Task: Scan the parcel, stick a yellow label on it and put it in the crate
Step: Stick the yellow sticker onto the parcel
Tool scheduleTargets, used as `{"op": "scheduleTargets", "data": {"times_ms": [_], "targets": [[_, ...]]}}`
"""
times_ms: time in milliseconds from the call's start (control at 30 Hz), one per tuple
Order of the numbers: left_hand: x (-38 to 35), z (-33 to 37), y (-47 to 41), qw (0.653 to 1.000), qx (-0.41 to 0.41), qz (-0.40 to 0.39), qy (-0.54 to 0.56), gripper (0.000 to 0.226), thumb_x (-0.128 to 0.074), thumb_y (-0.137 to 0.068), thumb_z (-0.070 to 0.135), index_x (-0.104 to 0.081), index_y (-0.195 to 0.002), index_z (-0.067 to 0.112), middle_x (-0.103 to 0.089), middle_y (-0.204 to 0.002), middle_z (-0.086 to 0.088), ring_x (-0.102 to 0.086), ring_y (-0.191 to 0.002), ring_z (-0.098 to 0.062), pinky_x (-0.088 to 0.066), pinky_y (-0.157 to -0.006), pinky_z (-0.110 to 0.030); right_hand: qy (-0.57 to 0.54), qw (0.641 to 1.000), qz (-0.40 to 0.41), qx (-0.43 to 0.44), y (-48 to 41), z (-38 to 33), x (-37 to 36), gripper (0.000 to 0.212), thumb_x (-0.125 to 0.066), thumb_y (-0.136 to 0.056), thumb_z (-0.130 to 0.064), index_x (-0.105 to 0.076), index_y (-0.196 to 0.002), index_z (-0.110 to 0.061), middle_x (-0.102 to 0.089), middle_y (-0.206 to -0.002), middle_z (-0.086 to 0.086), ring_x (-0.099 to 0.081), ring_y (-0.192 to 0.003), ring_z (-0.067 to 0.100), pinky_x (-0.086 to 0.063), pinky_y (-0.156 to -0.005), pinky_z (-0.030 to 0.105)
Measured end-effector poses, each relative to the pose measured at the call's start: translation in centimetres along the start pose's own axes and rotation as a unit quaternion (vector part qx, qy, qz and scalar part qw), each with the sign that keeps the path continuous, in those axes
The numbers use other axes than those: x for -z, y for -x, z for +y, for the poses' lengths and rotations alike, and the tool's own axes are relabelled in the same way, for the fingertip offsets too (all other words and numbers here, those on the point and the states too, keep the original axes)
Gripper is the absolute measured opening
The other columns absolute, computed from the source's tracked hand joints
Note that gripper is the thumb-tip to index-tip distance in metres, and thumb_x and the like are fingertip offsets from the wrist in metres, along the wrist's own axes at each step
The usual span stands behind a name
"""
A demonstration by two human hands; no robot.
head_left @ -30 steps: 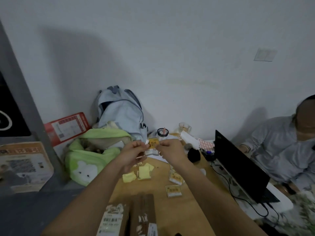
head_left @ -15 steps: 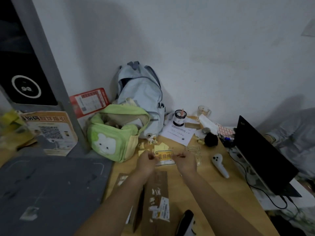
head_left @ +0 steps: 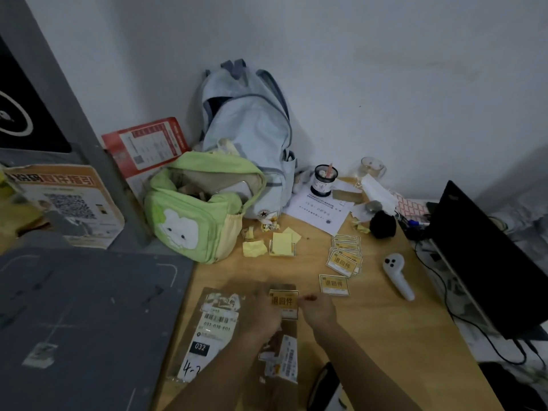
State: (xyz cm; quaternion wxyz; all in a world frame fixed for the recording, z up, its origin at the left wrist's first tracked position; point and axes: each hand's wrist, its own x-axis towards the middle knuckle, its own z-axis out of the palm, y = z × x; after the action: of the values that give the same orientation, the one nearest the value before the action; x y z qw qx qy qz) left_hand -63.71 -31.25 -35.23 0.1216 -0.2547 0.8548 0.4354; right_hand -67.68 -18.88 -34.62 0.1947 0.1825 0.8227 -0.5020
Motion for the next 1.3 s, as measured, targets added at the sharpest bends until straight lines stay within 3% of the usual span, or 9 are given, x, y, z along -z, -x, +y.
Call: {"op": "scheduleTargets", "data": {"times_ms": [133, 333, 467, 567, 700, 800, 900, 1167, 1300], "targets": [[-0.1, -0.4, 0.3, 0.999, 0.002, -0.009, -0.034, 0.025, -0.046, -0.079, 0.019, -0.070, -0.086, 0.019, -0.069, -0.097, -0.002, -0.063, -0.090, -0.018, -0.055, -0.085, -0.040, 0.051, 0.999, -0.013, 0.002, -1.1, 1.0, -0.9, 0.032, -0.062, -0.087, -0.020, -0.058, -0.056, -0.014, -0.054, -0.056, 0.000, -0.049, -0.055, 0.013, -0.037, -0.052, 0.026], [-0.8, -0.4, 0.9, 0.986, 0.011, -0.034, -0.166, 0.053, -0.048, -0.076, 0.033, -0.050, -0.128, 0.023, -0.037, -0.144, -0.007, -0.030, -0.136, -0.030, -0.034, -0.111, -0.045, 0.131, 0.991, -0.015, 0.011, -2.1, 2.3, -1.5, 0.036, -0.062, -0.085, -0.020, -0.047, -0.052, -0.019, -0.049, -0.054, -0.002, -0.047, -0.052, 0.012, -0.036, -0.050, 0.025], [-1.1, -0.2, 1.1, 0.971, 0.039, -0.053, -0.231, 0.059, -0.046, -0.085, 0.045, -0.041, -0.138, 0.020, -0.021, -0.152, -0.011, -0.020, -0.141, -0.033, -0.032, -0.109, -0.046, 0.179, 0.984, -0.013, 0.007, -2.4, 2.8, -1.6, 0.027, -0.062, -0.083, -0.023, -0.052, -0.058, -0.019, -0.053, -0.057, -0.002, -0.052, -0.054, 0.012, -0.038, -0.047, 0.024], [-1.2, 0.0, 1.1, 0.960, 0.039, -0.029, -0.277, 0.068, -0.048, -0.088, 0.045, -0.030, -0.144, 0.010, -0.020, -0.153, -0.013, -0.021, -0.141, -0.034, -0.034, -0.109, -0.043, 0.196, 0.981, 0.002, 0.000, -2.4, 2.4, -1.3, 0.017, -0.063, -0.081, -0.029, -0.059, -0.085, -0.013, -0.059, -0.073, -0.001, -0.058, -0.068, 0.015, -0.043, -0.050, 0.027], [-1.9, -0.4, 0.6, 0.968, 0.094, -0.051, -0.226, 0.056, -0.045, -0.092, 0.036, -0.038, -0.139, 0.007, -0.043, -0.142, -0.013, -0.044, -0.130, -0.030, -0.044, -0.102, -0.039, 0.144, 0.988, 0.009, -0.056, -2.0, 2.9, -1.1, 0.064, -0.063, -0.082, -0.041, -0.040, -0.128, -0.004, -0.063, -0.104, 0.008, -0.057, -0.083, 0.019, -0.040, -0.051, 0.026], [-2.0, -0.7, -0.1, 0.987, 0.081, -0.080, -0.117, 0.036, -0.046, -0.090, 0.033, -0.063, -0.119, 0.019, -0.065, -0.120, -0.001, -0.061, -0.110, -0.019, -0.049, -0.097, -0.033, 0.142, 0.982, -0.085, -0.095, -1.8, 3.0, -1.4, 0.059, -0.061, -0.080, -0.046, -0.058, -0.120, -0.002, -0.065, -0.103, 0.008, -0.061, -0.085, 0.021, -0.056, -0.075, 0.034], [-1.1, 1.2, 0.2, 0.993, 0.041, -0.072, -0.088, 0.037, -0.048, -0.086, 0.034, -0.062, -0.120, 0.025, -0.063, -0.124, -0.001, -0.059, -0.114, -0.022, -0.046, -0.097, -0.030, 0.155, 0.976, -0.141, -0.065, -1.0, 1.5, -0.9, 0.025, -0.055, -0.085, -0.043, -0.062, -0.095, -0.021, -0.064, -0.111, 0.009, -0.053, -0.089, 0.017, -0.048, -0.085, 0.030], [3.4, 11.3, 1.0, 0.991, -0.110, 0.032, -0.069, 0.046, -0.048, -0.087, 0.036, -0.046, -0.131, 0.025, -0.063, -0.125, -0.004, -0.061, -0.111, -0.027, -0.049, -0.092, -0.037, -0.044, 0.998, -0.041, -0.001, 0.2, -6.0, 5.6, 0.025, -0.054, -0.087, -0.032, -0.068, -0.085, -0.010, -0.066, -0.084, 0.012, -0.058, -0.073, 0.026, -0.042, -0.063, 0.031], [3.6, 17.4, 2.7, 0.977, -0.165, 0.099, -0.089, 0.055, -0.050, -0.088, 0.037, -0.041, -0.137, 0.014, -0.050, -0.136, -0.012, -0.051, -0.122, -0.031, -0.046, -0.096, -0.038, -0.118, 0.992, -0.008, 0.049, 0.8, -9.5, 11.0, 0.013, -0.064, -0.075, -0.021, -0.072, -0.083, -0.014, -0.074, -0.088, 0.010, -0.070, -0.087, 0.028, -0.058, -0.083, 0.043]]}}
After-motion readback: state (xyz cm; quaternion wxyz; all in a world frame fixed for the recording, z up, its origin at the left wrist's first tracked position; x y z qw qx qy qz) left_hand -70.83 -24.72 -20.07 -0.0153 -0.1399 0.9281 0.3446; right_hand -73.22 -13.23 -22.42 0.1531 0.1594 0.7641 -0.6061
